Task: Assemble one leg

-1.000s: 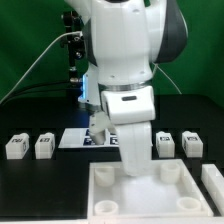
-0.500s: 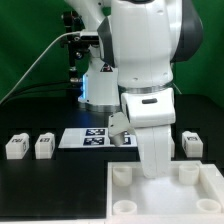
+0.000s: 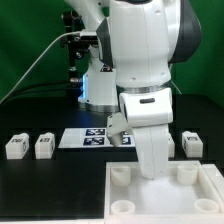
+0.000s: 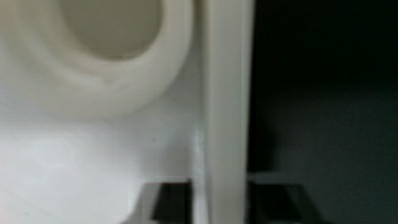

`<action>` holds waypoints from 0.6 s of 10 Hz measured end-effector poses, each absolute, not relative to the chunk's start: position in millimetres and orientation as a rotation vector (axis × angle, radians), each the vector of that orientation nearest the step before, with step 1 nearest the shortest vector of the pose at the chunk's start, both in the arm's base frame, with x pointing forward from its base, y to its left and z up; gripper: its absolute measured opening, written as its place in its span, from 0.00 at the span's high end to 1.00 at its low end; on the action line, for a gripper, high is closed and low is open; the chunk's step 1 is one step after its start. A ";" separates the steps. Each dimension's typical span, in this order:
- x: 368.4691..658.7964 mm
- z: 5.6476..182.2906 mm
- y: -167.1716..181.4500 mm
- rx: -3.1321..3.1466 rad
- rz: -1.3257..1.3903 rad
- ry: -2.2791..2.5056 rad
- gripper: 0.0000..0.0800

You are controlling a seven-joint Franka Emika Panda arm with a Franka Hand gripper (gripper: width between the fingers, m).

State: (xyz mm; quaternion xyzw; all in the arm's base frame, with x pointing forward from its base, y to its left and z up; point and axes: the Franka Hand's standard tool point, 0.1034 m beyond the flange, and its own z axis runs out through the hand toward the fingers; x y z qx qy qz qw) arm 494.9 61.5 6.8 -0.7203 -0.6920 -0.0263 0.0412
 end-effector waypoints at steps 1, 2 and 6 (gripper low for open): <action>494.8 6.6 61.3 -2.205 -0.080 -2.118 0.61; 494.7 6.5 61.1 -2.206 -0.080 -2.117 0.36; 494.5 6.1 60.7 -2.206 -0.079 -2.116 0.20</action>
Offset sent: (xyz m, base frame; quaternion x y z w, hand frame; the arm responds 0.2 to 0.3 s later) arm 0.0000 0.0000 0.0000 0.0000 0.0000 0.0000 1.0000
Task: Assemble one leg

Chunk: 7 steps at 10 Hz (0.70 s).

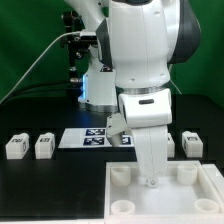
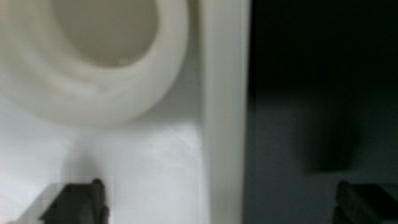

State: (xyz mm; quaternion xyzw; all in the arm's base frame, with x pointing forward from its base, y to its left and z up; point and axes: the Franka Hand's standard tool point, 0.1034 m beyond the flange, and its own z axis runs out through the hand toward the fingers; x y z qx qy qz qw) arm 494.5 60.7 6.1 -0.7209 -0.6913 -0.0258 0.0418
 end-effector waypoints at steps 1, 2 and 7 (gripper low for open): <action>494.5 6.0 60.5 -2.207 -0.079 -2.115 0.19; 494.4 5.9 60.5 -2.207 -0.079 -2.115 0.19; 493.8 17.3 63.0 -2.342 -0.084 -1.980 0.19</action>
Offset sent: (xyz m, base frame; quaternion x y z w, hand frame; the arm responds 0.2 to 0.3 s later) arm 0.0000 0.0000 0.0000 0.0000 0.0000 0.0000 1.0000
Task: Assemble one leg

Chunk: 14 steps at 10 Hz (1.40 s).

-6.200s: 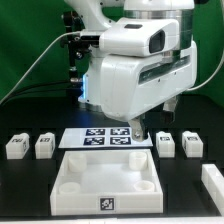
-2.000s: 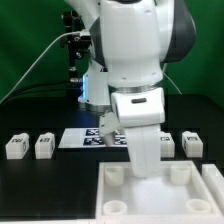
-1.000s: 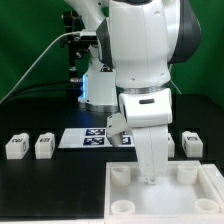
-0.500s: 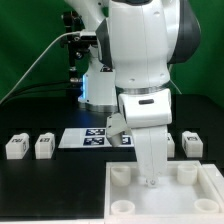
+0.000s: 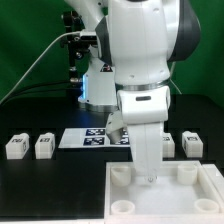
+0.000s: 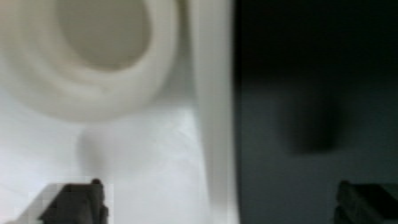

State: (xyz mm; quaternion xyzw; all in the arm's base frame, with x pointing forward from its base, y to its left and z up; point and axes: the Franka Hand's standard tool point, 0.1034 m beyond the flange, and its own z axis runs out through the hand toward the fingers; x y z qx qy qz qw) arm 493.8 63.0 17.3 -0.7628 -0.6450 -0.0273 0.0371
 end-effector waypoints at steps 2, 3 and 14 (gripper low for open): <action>479.7 34.2 75.7 -2.437 -0.092 -1.880 0.19; 475.8 42.4 87.2 -2.583 -0.087 -1.668 0.19; 449.3 44.2 158.3 -3.015 0.080 -0.047 0.19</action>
Offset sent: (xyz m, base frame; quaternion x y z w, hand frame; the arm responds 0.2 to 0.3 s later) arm -0.0241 0.0400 0.0191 0.0103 -0.0047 0.3887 0.9213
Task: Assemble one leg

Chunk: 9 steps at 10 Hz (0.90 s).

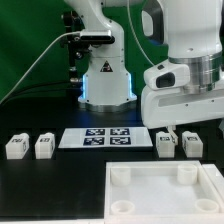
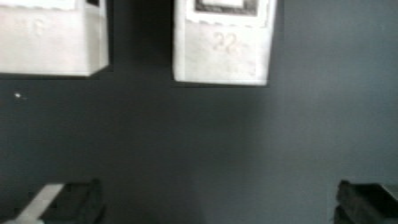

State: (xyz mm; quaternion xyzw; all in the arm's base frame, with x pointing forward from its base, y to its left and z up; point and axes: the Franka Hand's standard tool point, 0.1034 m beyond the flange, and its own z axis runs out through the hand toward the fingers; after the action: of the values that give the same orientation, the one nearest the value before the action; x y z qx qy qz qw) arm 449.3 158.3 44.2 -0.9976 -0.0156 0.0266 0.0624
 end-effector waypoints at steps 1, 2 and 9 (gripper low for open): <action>450.9 44.5 158.3 -3.014 0.069 -0.046 0.19; 446.0 43.2 157.8 -3.017 0.137 -0.047 0.19; 426.1 31.7 167.0 -2.782 1.149 0.064 0.19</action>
Offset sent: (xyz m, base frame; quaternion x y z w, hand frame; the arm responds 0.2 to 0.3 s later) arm -0.0131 0.0253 -0.0040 0.0282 -0.2476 0.1401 0.9582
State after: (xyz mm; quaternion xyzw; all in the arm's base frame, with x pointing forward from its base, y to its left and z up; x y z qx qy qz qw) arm 426.1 167.0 31.7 -0.9222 0.0213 0.3807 0.0653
